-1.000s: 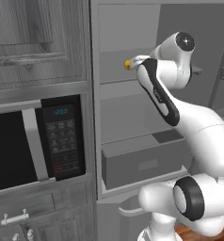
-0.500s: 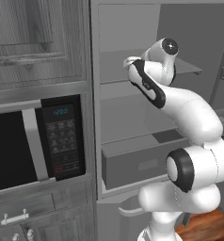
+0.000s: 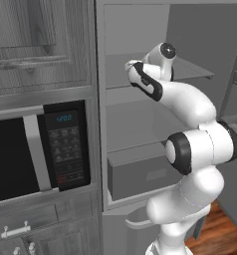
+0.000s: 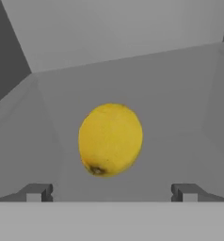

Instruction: Place the cold items (lemon and lime) from the fridge in one tupperware on the dining counter. Place the warm items (hot dog and kebab skewer) in the stove area in another tupperware.

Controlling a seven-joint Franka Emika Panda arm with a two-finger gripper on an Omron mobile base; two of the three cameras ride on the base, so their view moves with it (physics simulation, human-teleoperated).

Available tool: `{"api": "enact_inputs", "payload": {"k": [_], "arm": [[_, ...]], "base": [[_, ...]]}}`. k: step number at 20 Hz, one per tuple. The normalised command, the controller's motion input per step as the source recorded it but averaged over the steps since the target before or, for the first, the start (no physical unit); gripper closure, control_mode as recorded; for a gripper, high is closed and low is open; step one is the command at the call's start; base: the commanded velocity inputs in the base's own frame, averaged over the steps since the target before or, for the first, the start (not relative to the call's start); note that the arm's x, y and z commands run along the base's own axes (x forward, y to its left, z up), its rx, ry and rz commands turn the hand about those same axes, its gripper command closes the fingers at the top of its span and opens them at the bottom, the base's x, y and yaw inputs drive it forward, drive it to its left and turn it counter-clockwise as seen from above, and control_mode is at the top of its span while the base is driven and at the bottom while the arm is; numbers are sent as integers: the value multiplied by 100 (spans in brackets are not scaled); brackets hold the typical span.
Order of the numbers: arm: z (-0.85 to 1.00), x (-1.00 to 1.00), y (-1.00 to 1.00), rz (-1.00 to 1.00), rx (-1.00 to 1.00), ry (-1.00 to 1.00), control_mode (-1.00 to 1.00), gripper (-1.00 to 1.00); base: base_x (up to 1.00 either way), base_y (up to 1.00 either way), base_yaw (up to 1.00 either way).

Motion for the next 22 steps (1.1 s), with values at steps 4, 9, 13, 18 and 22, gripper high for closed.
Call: {"api": "enact_inputs", "payload": {"k": [4, 9, 13, 18, 22], "arm": [[-14, 66, 0, 0, 0, 0, -100, -100], [-4, 66, 2, 0, 0, 0, -100, -100], [-18, 57, 5, 0, 0, 1, -100, 100], [-47, 45, 5, -3, 0, 23, -100, 100], [-61, 16, -4, -6, 1, 22, -100, 100]], "base": [[0, 0, 0], [0, 0, 0], [0, 0, 0], [0, 0, 0], [0, 0, 0]]}}
